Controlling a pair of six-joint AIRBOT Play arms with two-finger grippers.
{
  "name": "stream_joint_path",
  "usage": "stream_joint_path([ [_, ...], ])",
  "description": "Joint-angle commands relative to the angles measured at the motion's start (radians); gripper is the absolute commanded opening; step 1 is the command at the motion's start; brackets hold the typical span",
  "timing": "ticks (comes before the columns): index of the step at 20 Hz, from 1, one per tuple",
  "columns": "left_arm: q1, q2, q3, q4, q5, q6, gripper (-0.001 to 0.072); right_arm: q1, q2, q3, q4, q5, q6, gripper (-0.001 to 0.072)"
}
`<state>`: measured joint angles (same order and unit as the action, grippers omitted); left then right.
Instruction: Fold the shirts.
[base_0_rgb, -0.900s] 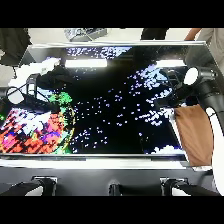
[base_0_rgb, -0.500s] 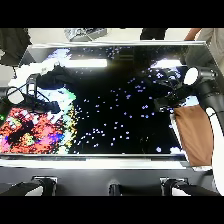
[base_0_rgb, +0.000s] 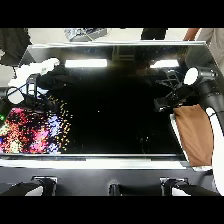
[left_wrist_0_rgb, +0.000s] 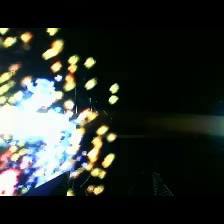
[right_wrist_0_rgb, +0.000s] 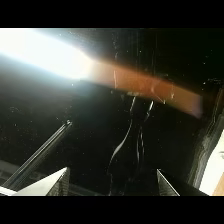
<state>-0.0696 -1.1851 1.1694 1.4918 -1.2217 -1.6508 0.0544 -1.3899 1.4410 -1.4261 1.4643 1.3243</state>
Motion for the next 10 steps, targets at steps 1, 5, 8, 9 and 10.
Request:
stream_joint_path([
  [1,-0.001,0.000,-0.001,-0.001,0.008,0.000,0.0600,0.000,0.000,0.000,0.000,-0.005,0.000,0.0634],
  [5,-0.001,-0.013,-0.001,-0.009,0.106,0.000,0.0600,0.000,0.000,0.000,-0.001,-0.101,0.000,0.0635],
  [8,-0.002,-0.018,-0.001,-0.008,0.146,0.000,0.0601,0.000,0.000,0.000,-0.001,-0.138,0.000,0.0637],
  [9,-0.002,-0.019,-0.001,-0.008,0.165,0.000,0.0601,0.000,0.000,0.000,-0.005,-0.137,-0.002,0.0637],
  [10,-0.003,-0.024,-0.001,-0.009,0.194,-0.001,0.0601,0.000,0.000,0.000,-0.011,-0.144,-0.003,0.0637],
])
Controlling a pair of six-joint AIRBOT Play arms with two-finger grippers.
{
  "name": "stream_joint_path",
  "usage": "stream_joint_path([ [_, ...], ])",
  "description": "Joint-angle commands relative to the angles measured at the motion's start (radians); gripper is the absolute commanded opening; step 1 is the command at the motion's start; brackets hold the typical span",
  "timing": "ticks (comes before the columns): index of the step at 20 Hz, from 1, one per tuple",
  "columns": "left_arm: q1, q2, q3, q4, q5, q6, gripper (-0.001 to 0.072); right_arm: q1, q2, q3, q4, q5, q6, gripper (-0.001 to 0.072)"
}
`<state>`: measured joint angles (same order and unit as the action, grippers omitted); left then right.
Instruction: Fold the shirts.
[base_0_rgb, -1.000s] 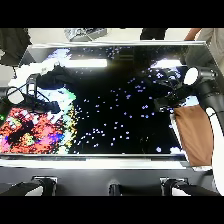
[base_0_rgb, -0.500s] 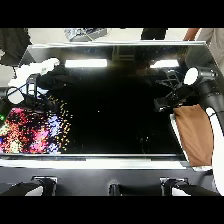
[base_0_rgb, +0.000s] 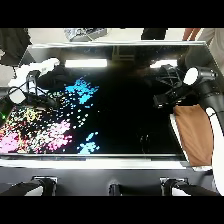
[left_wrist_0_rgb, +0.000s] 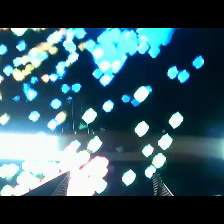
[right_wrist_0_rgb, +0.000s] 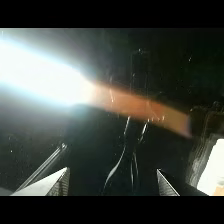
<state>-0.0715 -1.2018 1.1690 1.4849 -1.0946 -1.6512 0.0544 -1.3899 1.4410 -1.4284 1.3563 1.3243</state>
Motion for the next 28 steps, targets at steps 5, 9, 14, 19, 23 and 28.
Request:
stream_joint_path([
  [5,0.023,-0.037,0.033,-0.031,0.325,-0.050,0.0720,0.000,0.000,0.000,-0.049,-0.154,-0.003,0.0639],
  [9,0.235,-0.190,0.291,-0.082,0.331,-0.249,0.0720,0.000,-0.002,-0.001,-0.099,-0.208,-0.004,0.0638],
  [14,0.587,-0.433,0.377,-0.455,0.044,-0.355,0.0720,0.000,-0.005,-0.002,-0.081,-0.200,-0.004,0.0636],
  [19,0.660,-0.508,0.254,-0.613,0.338,-0.222,0.0720,0.000,-0.005,-0.002,-0.018,-0.201,-0.062,0.0625],
  [23,0.658,-0.626,0.245,-0.977,0.499,0.024,0.0720,0.000,-0.005,-0.002,0.030,-0.201,-0.082,0.0625],
  [28,0.637,-0.710,0.246,-1.276,0.549,0.409,0.0571,0.000,-0.005,-0.002,0.115,-0.182,-0.082,0.0625],
])
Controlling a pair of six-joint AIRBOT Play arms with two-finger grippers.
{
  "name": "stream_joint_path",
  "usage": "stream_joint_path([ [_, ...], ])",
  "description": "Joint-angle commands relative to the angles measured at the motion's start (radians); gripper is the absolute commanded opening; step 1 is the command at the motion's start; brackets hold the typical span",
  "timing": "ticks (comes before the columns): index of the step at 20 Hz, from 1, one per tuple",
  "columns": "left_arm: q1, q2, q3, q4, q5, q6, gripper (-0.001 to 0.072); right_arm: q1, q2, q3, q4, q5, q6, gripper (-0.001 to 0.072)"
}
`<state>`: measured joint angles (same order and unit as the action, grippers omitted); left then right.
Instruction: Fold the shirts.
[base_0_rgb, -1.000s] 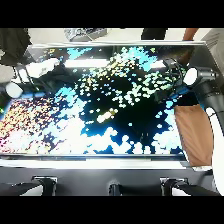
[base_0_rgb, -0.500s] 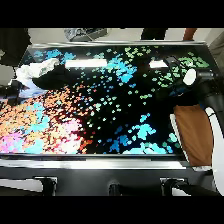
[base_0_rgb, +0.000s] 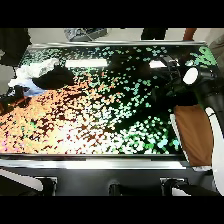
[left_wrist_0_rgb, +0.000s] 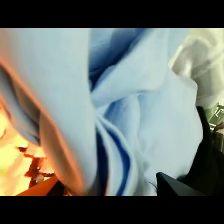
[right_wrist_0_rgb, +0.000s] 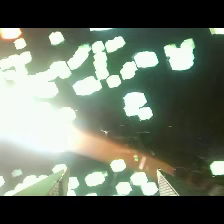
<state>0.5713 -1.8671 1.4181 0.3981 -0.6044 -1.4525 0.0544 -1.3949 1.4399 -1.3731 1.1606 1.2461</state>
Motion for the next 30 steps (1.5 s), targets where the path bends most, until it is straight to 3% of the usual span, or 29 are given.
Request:
stream_joint_path([
  [1,-0.003,-0.047,-0.003,-0.190,0.058,0.192,0.0258,0.000,0.000,0.000,0.077,0.025,-0.004,0.0625],
  [2,-0.001,-0.041,-0.001,-0.190,0.046,0.195,0.0037,0.000,0.000,0.000,0.088,0.037,-0.004,0.0625],
  [4,-0.006,0.007,0.005,-0.190,0.031,0.270,0.0038,0.000,0.000,0.000,0.087,0.046,-0.004,0.0626],
  [6,-0.020,0.119,0.005,-0.189,0.019,0.401,0.0037,0.000,0.001,0.004,0.087,0.076,-0.005,0.0606],
  [9,-0.060,0.396,0.002,-0.187,-0.090,0.587,0.0037,0.000,0.014,0.067,0.066,0.232,-0.038,0.0558],
  [10,-0.081,0.499,-0.005,-0.184,-0.095,0.601,0.0037,0.000,0.037,0.087,0.043,0.278,-0.038,0.0558],
  [13,-0.182,0.797,-0.031,-0.150,-0.096,0.597,0.0037,0.000,0.156,0.099,0.018,0.335,-0.038,0.0558],
  [15,-0.283,0.948,-0.060,-0.098,-0.097,0.534,0.0037,0.000,0.248,0.099,0.014,0.347,-0.038,0.0558],
  [17,-0.404,1.056,-0.106,-0.087,-0.096,0.465,0.0037,0.000,0.335,0.099,-0.001,0.349,-0.037,0.0558],
  [19,-0.539,1.106,-0.153,-0.081,-0.115,0.457,0.0037,0.000,0.406,0.099,-0.003,0.349,-0.037,0.0558],
  [25,-0.884,1.031,-0.341,0.013,-0.095,0.456,0.0038,0.000,0.505,0.099,-0.027,0.358,-0.036,0.0558],
  [30,-1.038,0.771,-0.516,0.014,-0.065,0.380,0.0037,0.000,0.453,0.095,-0.034,0.385,-0.034,0.0558],
])
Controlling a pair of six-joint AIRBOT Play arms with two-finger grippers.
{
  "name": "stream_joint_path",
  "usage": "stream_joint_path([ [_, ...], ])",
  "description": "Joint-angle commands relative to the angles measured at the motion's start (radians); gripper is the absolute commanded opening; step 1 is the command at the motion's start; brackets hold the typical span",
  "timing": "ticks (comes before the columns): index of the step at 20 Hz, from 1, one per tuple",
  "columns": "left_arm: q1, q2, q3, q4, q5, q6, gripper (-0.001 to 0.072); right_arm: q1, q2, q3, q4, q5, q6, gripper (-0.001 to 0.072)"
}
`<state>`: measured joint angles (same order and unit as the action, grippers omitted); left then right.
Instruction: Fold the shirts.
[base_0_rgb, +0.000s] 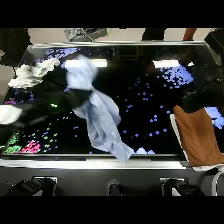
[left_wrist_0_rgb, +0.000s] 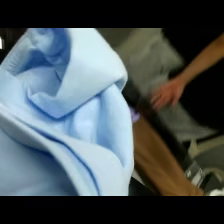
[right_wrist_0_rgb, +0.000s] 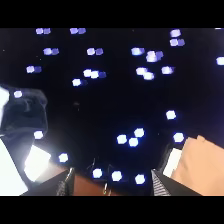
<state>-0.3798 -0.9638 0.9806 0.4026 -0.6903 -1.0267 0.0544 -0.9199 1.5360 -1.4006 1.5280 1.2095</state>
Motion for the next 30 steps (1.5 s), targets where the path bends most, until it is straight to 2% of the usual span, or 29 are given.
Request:
stream_joint_path([
  [1,-0.089,-0.196,-0.071,0.009,0.023,-0.073,0.0038,0.000,-0.046,-0.001,-0.006,0.026,0.003,0.0558],
  [2,-0.084,-0.259,-0.056,0.009,0.019,-0.126,0.0038,0.000,-0.076,-0.003,-0.006,0.034,0.002,0.0558],
  [3,-0.073,-0.306,-0.032,0.009,-0.003,-0.163,0.0086,0.000,-0.109,-0.003,-0.006,0.045,0.002,0.0558],
  [4,-0.050,-0.344,0.007,0.010,-0.055,-0.163,0.0372,0.000,-0.143,-0.003,0.005,0.062,-0.003,0.0558],
  [5,-0.016,-0.368,0.050,0.019,-0.129,-0.163,0.0698,0.000,-0.179,-0.003,0.026,0.084,-0.019,0.0559],
  [7,0.097,-0.375,0.151,0.149,-0.305,-0.184,0.0708,0.000,-0.260,-0.006,0.121,0.148,-0.071,0.0562],
  [8,0.168,-0.367,0.199,0.284,-0.394,-0.254,0.0641,0.000,-0.292,-0.026,0.180,0.174,-0.100,0.0563],
  [10,0.289,-0.340,0.238,0.572,-0.549,-0.351,0.0604,0.000,-0.307,-0.139,0.279,0.160,-0.134,0.0563],
  [11,0.345,-0.323,0.222,0.676,-0.638,-0.365,0.0604,0.000,-0.301,-0.229,0.314,0.135,-0.144,0.0563],
  [13,0.416,-0.283,0.111,0.707,-0.721,-0.361,0.0604,0.014,-0.291,-0.431,0.346,0.062,-0.155,0.0579],
  [15,0.416,-0.241,-0.066,0.623,-0.662,-0.355,0.0603,0.053,-0.291,-0.627,0.385,-0.062,-0.149,0.0591],
  [16,0.390,-0.232,-0.153,0.552,-0.611,-0.318,0.0602,0.080,-0.291,-0.705,0.420,-0.127,-0.149,0.0641],
  [17,0.350,-0.235,-0.224,0.500,-0.565,-0.292,0.0602,0.110,-0.291,-0.769,0.455,-0.185,-0.152,0.0644],
  [18,0.304,-0.237,-0.275,0.468,-0.514,-0.282,0.0602,0.140,-0.293,-0.822,0.484,-0.230,-0.153,0.0691],
  [19,0.256,-0.240,-0.314,0.442,-0.458,-0.282,0.0603,0.167,-0.294,-0.861,0.500,-0.262,-0.152,0.0701],
  [23,0.088,-0.274,-0.351,0.315,-0.277,-0.282,0.0603,0.233,-0.294,-0.912,0.550,-0.338,-0.150,0.0700],
  [27,0.026,-0.317,-0.351,0.262,-0.154,-0.283,0.0602,0.298,-0.307,-0.928,0.610,-0.457,-0.121,0.0703],
  [28,0.023,-0.326,-0.350,0.259,-0.129,-0.303,0.0597,0.318,-0.325,-0.929,0.622,-0.480,-0.113,0.0703],
  [30,0.023,-0.352,-0.350,0.258,-0.093,-0.445,0.0588,0.357,-0.383,-0.929,0.675,-0.521,-0.114,0.0700],
])
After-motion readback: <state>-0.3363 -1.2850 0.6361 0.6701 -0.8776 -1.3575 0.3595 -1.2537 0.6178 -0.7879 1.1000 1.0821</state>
